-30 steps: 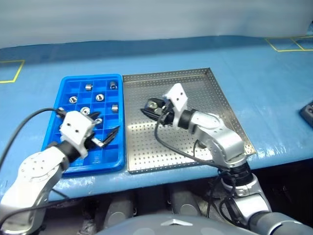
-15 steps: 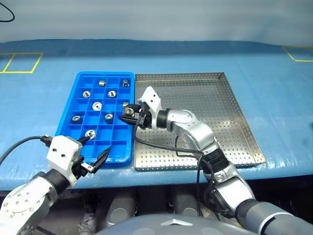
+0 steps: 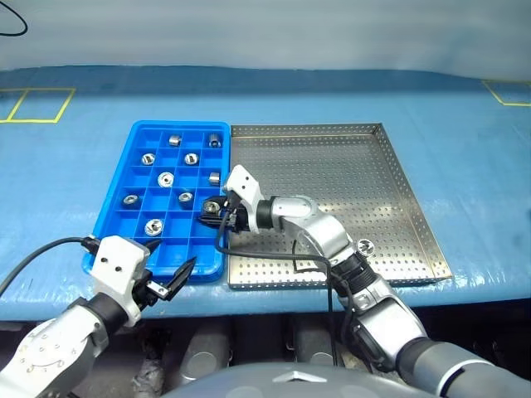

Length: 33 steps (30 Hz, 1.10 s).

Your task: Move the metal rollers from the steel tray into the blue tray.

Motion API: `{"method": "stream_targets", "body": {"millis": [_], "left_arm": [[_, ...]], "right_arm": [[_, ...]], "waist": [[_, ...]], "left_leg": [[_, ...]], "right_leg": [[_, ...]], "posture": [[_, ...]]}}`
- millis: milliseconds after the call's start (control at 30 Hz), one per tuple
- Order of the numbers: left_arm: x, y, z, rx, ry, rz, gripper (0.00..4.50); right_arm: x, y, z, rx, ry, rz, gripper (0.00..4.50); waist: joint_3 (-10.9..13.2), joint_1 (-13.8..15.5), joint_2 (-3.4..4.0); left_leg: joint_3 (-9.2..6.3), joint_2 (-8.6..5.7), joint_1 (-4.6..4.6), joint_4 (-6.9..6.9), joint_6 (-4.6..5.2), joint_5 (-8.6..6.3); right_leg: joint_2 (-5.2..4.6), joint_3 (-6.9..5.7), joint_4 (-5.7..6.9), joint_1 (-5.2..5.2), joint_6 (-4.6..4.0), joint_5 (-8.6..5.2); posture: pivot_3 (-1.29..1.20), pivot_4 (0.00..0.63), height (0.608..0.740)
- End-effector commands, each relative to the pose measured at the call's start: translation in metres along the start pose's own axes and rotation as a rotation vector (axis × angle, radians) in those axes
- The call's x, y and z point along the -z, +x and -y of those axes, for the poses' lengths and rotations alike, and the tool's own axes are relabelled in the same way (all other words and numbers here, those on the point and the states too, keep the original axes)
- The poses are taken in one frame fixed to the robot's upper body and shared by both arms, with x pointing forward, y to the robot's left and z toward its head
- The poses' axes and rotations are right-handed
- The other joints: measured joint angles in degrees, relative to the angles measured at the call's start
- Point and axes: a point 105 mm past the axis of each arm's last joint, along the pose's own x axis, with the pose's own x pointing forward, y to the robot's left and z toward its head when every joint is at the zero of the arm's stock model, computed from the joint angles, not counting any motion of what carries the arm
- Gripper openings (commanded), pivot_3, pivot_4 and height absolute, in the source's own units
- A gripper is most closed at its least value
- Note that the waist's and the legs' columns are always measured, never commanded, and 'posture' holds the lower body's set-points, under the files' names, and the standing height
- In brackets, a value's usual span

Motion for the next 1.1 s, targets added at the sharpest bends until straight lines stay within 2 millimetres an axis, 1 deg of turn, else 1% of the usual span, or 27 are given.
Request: {"method": "stream_targets", "body": {"millis": [33,100,167,267,333,400,467,533,567,633,733,867,933,967,1000,1100], "left_arm": [[-0.015,-0.002,0.011,0.029,0.038,0.057,4.08],[-0.015,-0.001,0.011,0.027,0.040,0.056,4.08],[-0.016,-0.001,0.010,0.026,0.042,0.054,4.08],[-0.016,0.000,0.011,0.028,0.045,0.055,4.08],[-0.017,0.001,0.012,0.032,0.046,0.058,4.08],[-0.020,0.004,0.013,0.048,0.056,0.067,4.08],[-0.025,0.009,0.015,0.066,0.068,0.088,4.08],[-0.032,0.017,0.019,0.099,0.079,0.116,4.08],[-0.036,0.022,0.022,0.120,0.088,0.130,4.08],[-0.041,0.031,0.026,0.158,0.089,0.152,4.08],[-0.045,0.042,0.031,0.212,0.093,0.166,4.08],[-0.051,0.056,0.037,0.277,0.103,0.187,4.08],[-0.056,0.064,0.042,0.315,0.103,0.206,4.08],[-0.058,0.069,0.045,0.333,0.105,0.213,4.08],[-0.060,0.071,0.047,0.344,0.106,0.217,4.08],[-0.063,0.081,0.054,0.388,0.114,0.226,4.08]], "right_arm": [[-0.008,0.005,-0.006,-0.032,0.002,0.039,1.88],[-0.007,0.006,-0.005,-0.028,0.012,0.035,2.60],[-0.007,0.007,-0.004,-0.021,0.008,0.038,3.14],[-0.015,0.004,0.002,0.029,-0.034,0.084,4.07],[-0.019,0.002,0.004,0.049,-0.047,0.100,4.07],[-0.029,-0.006,0.009,0.082,-0.053,0.136,4.07],[-0.041,-0.022,0.018,0.152,-0.071,0.175,4.07],[-0.047,-0.045,0.031,0.253,-0.109,0.175,4.07],[-0.046,-0.060,0.037,0.309,-0.127,0.162,4.07],[-0.039,-0.093,0.048,0.415,-0.163,0.104,4.07],[-0.024,-0.140,0.056,0.558,-0.184,0.001,4.07],[-0.007,-0.191,0.053,0.712,-0.144,-0.097,4.07],[0.003,-0.208,0.047,0.758,-0.101,-0.127,4.07],[0.007,-0.213,0.043,0.769,-0.078,-0.142,4.07],[0.010,-0.215,0.039,0.774,-0.064,-0.151,4.07],[0.025,-0.219,0.021,0.753,-0.009,-0.199,4.07]], "waist": [[0.00,0.00,0.00],[0.00,0.00,0.00],[0.00,0.04,0.00],[0.00,0.11,0.01],[0.00,0.13,0.00],[0.01,0.14,0.01],[0.01,0.39,0.02],[0.01,0.73,0.01],[-0.01,0.86,0.00],[-0.01,1.07,0.00],[-0.02,0.61,-0.02],[-0.01,-1.36,0.02],[-0.01,-2.41,0.02],[-0.02,-2.87,0.02],[-0.02,-3.41,0.02],[-0.02,-4.78,0.02]], "left_leg": [[0.00,0.00,0.00,0.00,0.00,0.00],[-0.01,0.00,0.00,0.00,-0.01,0.01],[-0.02,0.00,0.00,0.00,-0.04,0.02],[-0.03,0.00,0.00,0.00,-0.08,0.05],[-0.03,0.00,0.00,-0.01,-0.09,0.05],[-0.03,0.00,0.00,-0.01,-0.15,0.09],[-0.04,-0.01,0.00,0.00,-0.16,0.09],[-0.06,-0.02,-0.01,0.00,-0.16,0.10],[-0.07,-0.04,-0.01,0.01,-0.17,0.10],[-0.09,-0.07,-0.01,0.02,-0.20,0.12],[-0.02,-0.10,-0.03,0.02,-0.18,0.11],[0.05,-0.04,-0.07,-0.01,0.05,-0.02],[0.09,0.02,-0.07,-0.01,0.09,-0.05],[0.10,0.02,-0.06,0.00,0.10,-0.05],[0.11,0.02,-0.04,0.01,0.11,-0.06],[0.17,0.02,-0.03,0.06,0.14,-0.07]], "right_leg": [[0.00,0.00,0.00,0.00,0.00,0.00],[0.01,-0.01,0.00,0.01,0.00,0.00],[0.02,-0.02,0.00,0.01,0.00,0.00],[0.02,-0.03,0.00,0.01,0.00,0.00],[0.02,-0.04,0.00,0.01,0.00,-0.01],[0.02,-0.04,0.00,0.02,0.00,-0.01],[0.02,-0.04,0.00,0.02,0.00,-0.01],[0.02,-0.05,-0.01,0.03,0.00,0.00],[0.01,-0.06,-0.03,0.04,0.00,0.00],[-0.02,-0.07,-0.04,0.08,0.00,0.00],[-0.08,-0.05,-0.09,0.11,0.02,-0.01],[-0.06,-0.03,-0.07,0.04,0.03,-0.08],[0.01,0.01,-0.05,0.02,0.02,-0.09],[0.02,0.02,-0.05,0.03,0.03,-0.09],[0.03,0.05,-0.03,0.04,0.04,-0.08],[0.12,0.27,-0.02,0.04,0.13,-0.04]], "posture": [[0.11,0.150,0.740],[0.11,0.150,0.740],[0.11,0.150,0.740],[0.10,0.150,0.740],[0.09,0.150,0.740],[0.09,0.150,0.740],[0.06,0.150,0.740],[0.03,0.150,0.740],[0.01,0.150,0.740],[-0.02,0.150,0.740],[-0.08,0.150,0.740],[-0.17,0.150,0.740],[-0.20,0.150,0.740],[-0.20,0.150,0.740],[-0.23,0.150,0.740],[-0.25,0.150,0.740]]}}
